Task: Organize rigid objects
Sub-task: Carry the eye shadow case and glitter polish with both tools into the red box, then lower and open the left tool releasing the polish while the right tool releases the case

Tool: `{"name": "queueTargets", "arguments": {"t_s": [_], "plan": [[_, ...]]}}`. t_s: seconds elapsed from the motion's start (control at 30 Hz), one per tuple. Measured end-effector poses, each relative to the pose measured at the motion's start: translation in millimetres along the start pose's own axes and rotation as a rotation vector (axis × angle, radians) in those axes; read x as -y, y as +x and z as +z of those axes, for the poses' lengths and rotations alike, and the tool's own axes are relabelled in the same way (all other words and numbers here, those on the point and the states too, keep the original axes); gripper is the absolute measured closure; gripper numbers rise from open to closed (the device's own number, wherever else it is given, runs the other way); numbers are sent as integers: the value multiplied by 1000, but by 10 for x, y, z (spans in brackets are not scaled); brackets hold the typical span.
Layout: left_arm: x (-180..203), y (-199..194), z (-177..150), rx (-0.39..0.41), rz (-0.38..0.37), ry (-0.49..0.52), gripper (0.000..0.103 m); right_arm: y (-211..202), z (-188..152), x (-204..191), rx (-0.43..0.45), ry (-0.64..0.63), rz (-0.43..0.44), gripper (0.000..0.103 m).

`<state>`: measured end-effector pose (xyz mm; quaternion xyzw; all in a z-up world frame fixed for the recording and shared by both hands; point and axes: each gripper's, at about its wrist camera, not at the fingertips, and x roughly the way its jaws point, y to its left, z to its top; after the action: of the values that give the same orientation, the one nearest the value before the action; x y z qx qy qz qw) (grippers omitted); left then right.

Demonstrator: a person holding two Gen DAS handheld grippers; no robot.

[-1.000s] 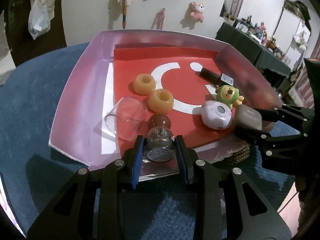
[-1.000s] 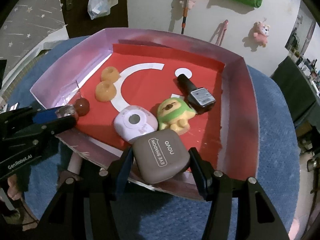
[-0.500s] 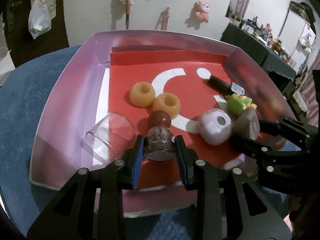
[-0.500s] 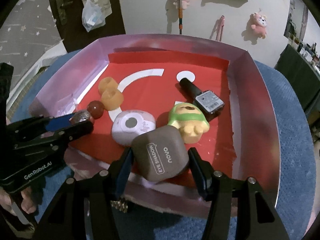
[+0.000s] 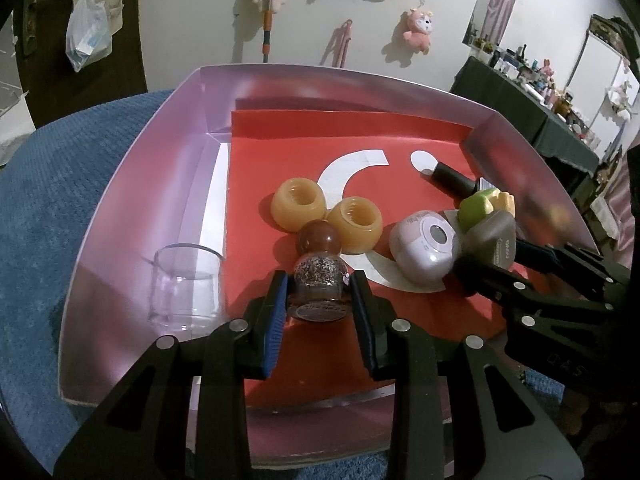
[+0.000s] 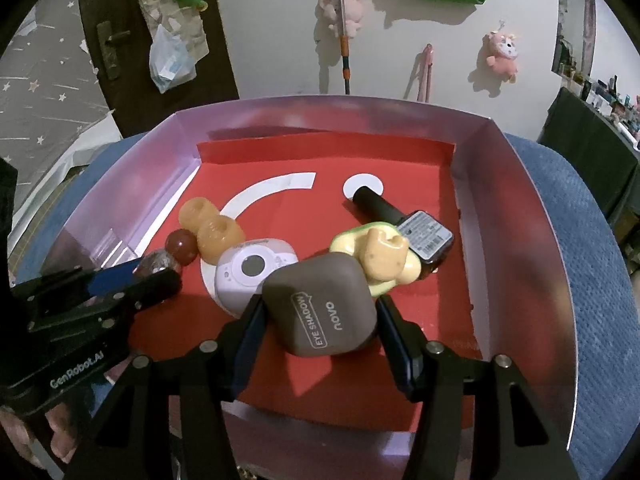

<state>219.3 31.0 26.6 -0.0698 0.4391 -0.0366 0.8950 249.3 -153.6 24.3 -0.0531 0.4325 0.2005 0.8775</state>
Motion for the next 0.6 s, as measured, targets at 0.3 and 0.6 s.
{"name": "queueTargets", "arguments": {"t_s": [0.3,0.6], "plan": [[3,2,-3,0,0,-1,73,67,-18,9,-21,1,-19,48],[38,50,-31,-14,5,13,73,73,-37,-2,-30,2,-28,48]]}}
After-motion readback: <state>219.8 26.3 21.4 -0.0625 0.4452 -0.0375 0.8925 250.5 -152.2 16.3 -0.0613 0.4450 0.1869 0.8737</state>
